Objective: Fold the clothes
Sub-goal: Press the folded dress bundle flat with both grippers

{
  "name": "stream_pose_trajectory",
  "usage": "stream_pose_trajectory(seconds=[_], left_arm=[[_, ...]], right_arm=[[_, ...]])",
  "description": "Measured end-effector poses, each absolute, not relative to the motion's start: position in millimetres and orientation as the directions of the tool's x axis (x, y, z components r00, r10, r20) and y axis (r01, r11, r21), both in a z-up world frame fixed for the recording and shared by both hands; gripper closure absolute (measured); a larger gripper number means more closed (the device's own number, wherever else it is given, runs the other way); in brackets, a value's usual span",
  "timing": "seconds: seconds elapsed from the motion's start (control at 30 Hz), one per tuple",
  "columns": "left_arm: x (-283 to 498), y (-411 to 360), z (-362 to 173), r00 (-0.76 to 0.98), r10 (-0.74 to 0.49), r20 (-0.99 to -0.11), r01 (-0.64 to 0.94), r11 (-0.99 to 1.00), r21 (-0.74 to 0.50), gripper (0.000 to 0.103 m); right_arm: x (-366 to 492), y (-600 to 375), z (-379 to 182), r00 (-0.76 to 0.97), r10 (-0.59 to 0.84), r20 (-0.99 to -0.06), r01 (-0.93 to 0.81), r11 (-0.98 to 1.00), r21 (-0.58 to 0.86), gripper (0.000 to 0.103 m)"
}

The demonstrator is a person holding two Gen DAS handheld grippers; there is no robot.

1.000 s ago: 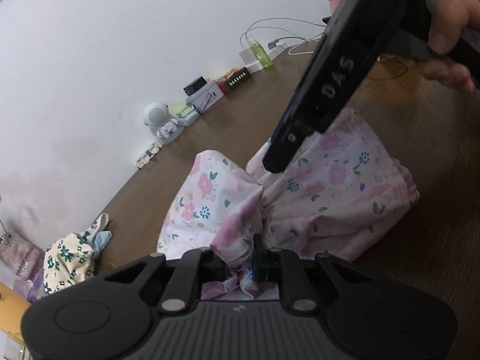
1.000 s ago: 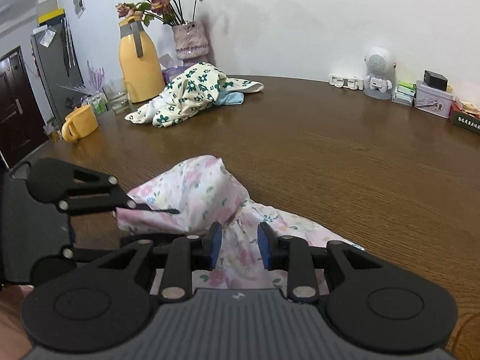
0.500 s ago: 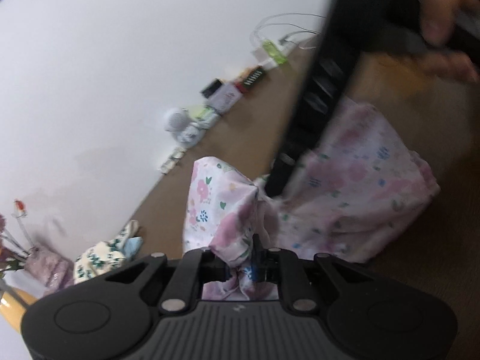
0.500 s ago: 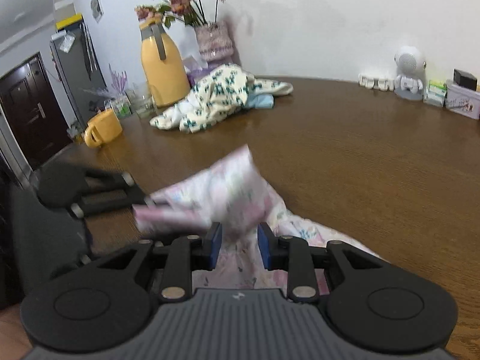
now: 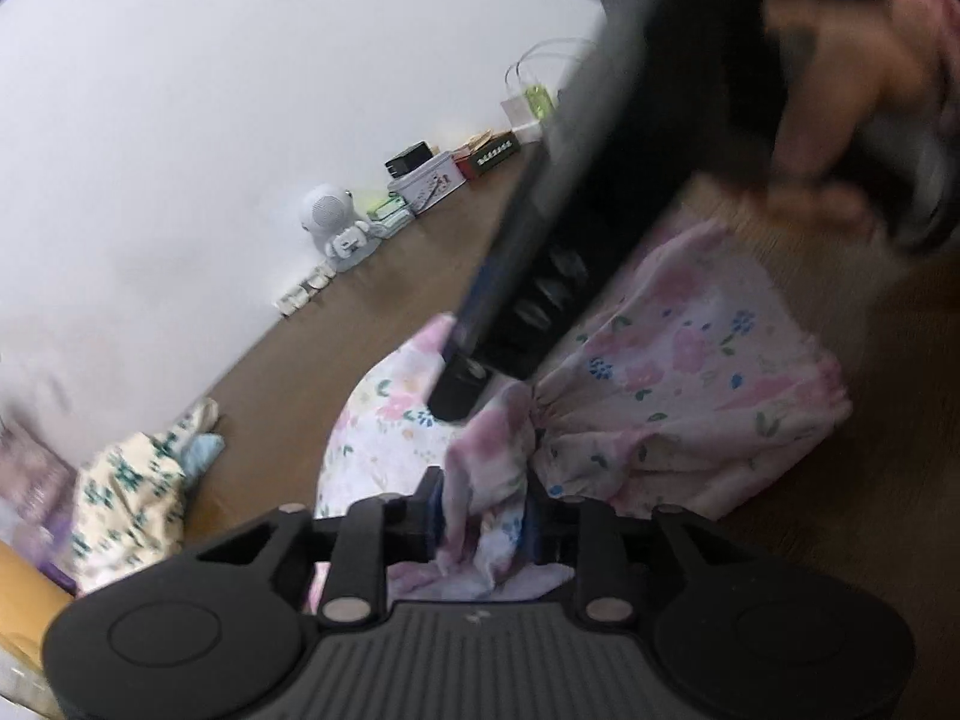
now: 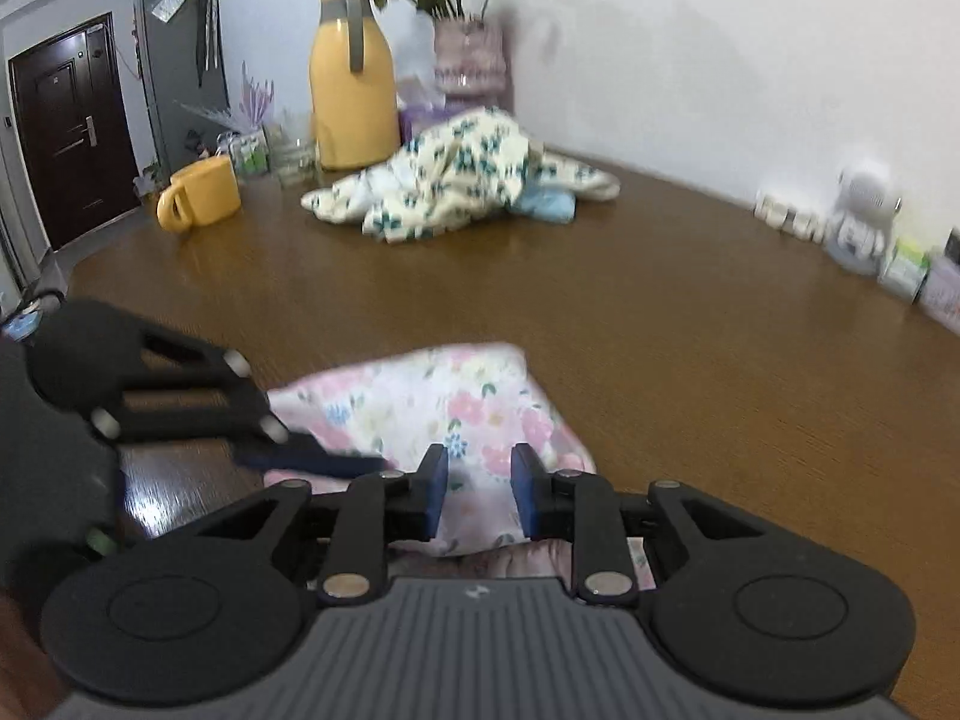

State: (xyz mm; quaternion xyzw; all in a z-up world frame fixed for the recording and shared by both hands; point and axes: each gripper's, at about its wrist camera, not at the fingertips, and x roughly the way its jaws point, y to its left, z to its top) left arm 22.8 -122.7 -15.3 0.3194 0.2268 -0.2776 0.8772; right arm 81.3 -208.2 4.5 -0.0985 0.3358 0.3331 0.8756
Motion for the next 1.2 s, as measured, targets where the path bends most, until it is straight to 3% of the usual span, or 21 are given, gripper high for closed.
stream_pose_trajectory(seconds=[0.07, 0.27, 0.5, 0.6, 0.67, 0.73, 1.07, 1.2], left_arm=[[21, -111, -10, 0.704, -0.390, -0.593, 0.662, 0.664, 0.349, 0.070], [38, -87, 0, 0.651, -0.431, -0.625, 0.636, 0.759, 0.139, 0.065], [58, -59, 12, 0.590, -0.490, -0.642, 0.560, 0.821, -0.112, 0.076], [61, -64, 4, 0.581, -0.471, -0.663, 0.551, 0.828, -0.106, 0.076], [64, -65, 0, 0.579, -0.466, -0.669, 0.548, 0.830, -0.104, 0.076], [65, -65, -2, 0.576, -0.465, -0.672, 0.549, 0.829, -0.103, 0.076], [66, -58, 5, 0.576, -0.451, -0.682, 0.531, 0.840, -0.107, 0.073], [63, -45, 13, 0.595, -0.443, -0.671, 0.502, 0.856, -0.120, 0.065]], right_arm=[[83, -208, -3, 0.537, 0.510, -0.672, -0.652, 0.756, 0.053, 0.079], [76, -206, -10, 0.541, 0.497, -0.679, -0.664, 0.747, 0.017, 0.079], [74, -205, -12, 0.541, 0.488, -0.685, -0.672, 0.740, -0.004, 0.078], [72, -206, -11, 0.537, 0.493, -0.685, -0.676, 0.737, 0.000, 0.073], [68, -209, -5, 0.532, 0.509, -0.677, -0.684, 0.729, 0.010, 0.055], [62, -209, 2, 0.531, 0.520, -0.669, -0.696, 0.718, 0.006, 0.050], [64, -199, -11, 0.480, 0.468, -0.742, -0.716, 0.698, -0.023, 0.048], [64, -199, -12, 0.477, 0.469, -0.743, -0.718, 0.695, -0.022, 0.048]])
